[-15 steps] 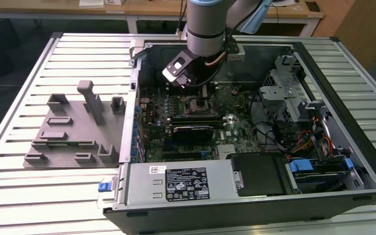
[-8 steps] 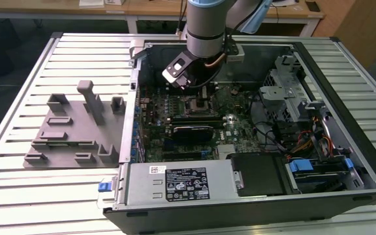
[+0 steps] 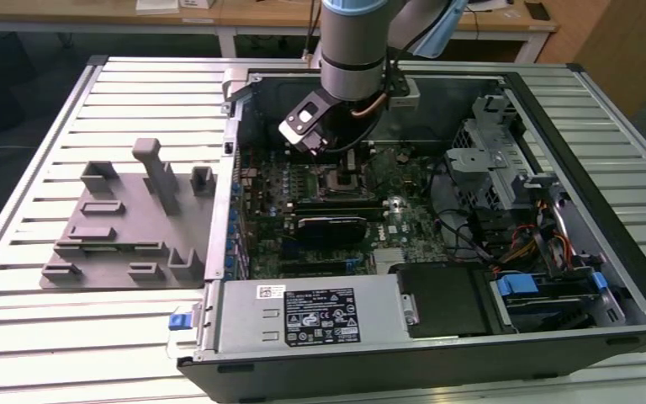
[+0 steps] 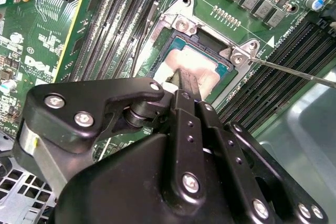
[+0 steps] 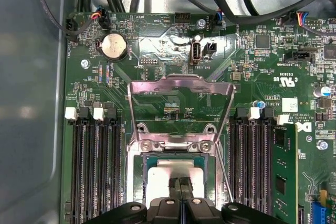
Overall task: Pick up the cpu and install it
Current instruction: 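Place the cpu into insertion slot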
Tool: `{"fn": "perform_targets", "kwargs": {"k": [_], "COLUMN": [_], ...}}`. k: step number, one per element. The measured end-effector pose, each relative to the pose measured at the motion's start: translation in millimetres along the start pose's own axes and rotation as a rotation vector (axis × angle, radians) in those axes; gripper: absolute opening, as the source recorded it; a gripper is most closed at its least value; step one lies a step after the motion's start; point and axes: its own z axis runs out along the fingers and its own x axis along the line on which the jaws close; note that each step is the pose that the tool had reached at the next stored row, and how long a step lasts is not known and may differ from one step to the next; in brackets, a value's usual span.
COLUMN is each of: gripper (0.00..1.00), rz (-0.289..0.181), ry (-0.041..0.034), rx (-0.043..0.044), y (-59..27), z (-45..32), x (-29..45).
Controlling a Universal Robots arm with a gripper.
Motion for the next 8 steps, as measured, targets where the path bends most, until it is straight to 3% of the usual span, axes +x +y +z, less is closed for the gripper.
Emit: {"fn": "perform_targets", "kwargs": {"k": [8], "gripper": [0.11], "rz": [0.000], "ry": [-0.0005], "rx": [0.0003], "y": [-0.1], "z": [1.1], "x": [-0.1]}}
